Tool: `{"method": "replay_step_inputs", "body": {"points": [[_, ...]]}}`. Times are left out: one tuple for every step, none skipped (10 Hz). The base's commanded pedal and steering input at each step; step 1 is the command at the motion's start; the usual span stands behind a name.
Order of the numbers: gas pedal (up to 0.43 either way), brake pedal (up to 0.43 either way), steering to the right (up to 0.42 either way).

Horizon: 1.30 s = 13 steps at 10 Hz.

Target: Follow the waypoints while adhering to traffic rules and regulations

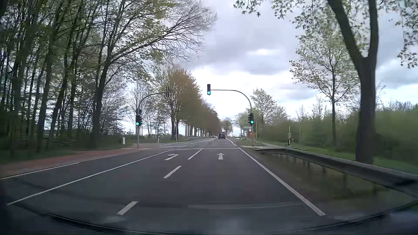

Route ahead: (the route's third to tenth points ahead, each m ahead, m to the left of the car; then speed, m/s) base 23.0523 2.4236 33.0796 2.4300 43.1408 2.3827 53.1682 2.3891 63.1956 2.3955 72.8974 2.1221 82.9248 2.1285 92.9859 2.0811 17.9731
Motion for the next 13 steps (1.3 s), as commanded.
{"method": "replay_step_inputs", "body": {"points": [[0.189, 0.006, -0.002], [0.189, 0.0, -0.002], [0.189, 0.006, -0.002], [0.189, 0.0, -0.001], [0.189, 0.006, -0.001], [0.189, 0.006, -0.001], [0.189, 0.0, -0.001], [0.189, 0.0, -0.001], [0.189, 0.0, -0.001], [0.189, 0.0, -0.001], [0.189, 0.0, -0.001], [0.189, 0.006, -0.002], [0.189, 0.006, -0.003]]}}
